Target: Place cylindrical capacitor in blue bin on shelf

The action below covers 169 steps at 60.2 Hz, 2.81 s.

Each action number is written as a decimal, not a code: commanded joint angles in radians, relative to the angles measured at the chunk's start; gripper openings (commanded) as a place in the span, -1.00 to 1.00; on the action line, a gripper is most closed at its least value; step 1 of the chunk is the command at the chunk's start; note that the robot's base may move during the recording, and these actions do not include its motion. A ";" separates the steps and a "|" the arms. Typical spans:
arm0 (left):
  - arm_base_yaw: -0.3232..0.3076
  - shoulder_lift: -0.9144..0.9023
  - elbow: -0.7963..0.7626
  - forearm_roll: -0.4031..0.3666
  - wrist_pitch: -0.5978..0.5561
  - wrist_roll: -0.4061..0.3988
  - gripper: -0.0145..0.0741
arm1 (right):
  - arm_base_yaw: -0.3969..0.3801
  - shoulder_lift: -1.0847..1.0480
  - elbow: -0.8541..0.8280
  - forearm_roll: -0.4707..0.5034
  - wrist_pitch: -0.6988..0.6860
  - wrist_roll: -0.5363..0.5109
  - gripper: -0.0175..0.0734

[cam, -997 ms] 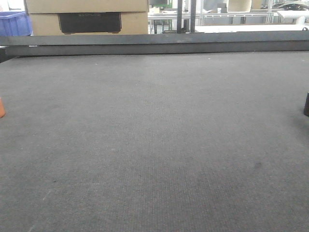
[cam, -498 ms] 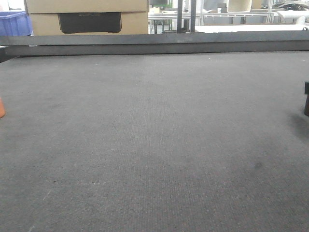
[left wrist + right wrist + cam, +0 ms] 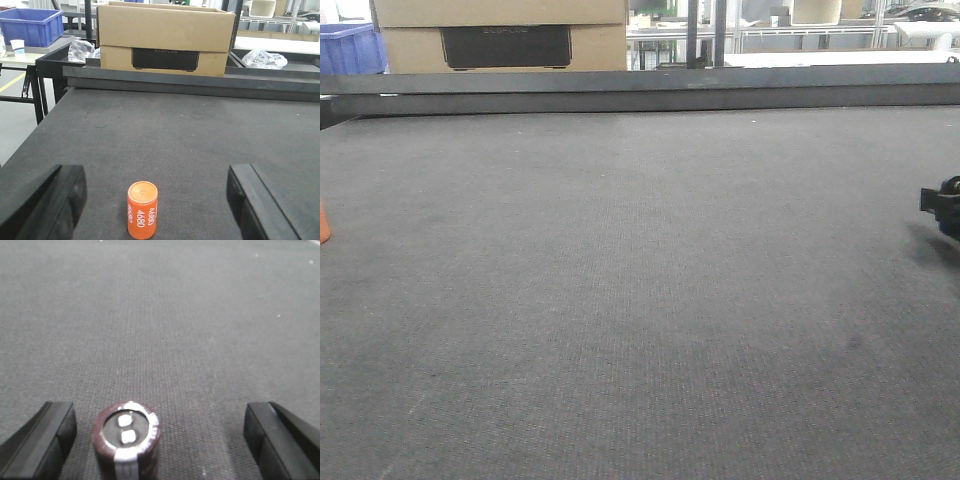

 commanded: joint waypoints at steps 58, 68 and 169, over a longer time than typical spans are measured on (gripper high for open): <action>-0.007 0.003 0.032 0.000 -0.001 -0.002 0.40 | 0.000 -0.232 -0.029 0.000 0.082 0.030 -0.90; -0.007 0.003 0.153 0.000 -0.103 -0.002 0.40 | 0.000 -0.469 -0.029 -0.021 0.324 0.030 -0.90; -0.007 1.376 -0.062 -0.031 -1.057 -0.003 0.40 | 0.000 -1.002 -0.029 -0.095 0.700 0.030 -0.90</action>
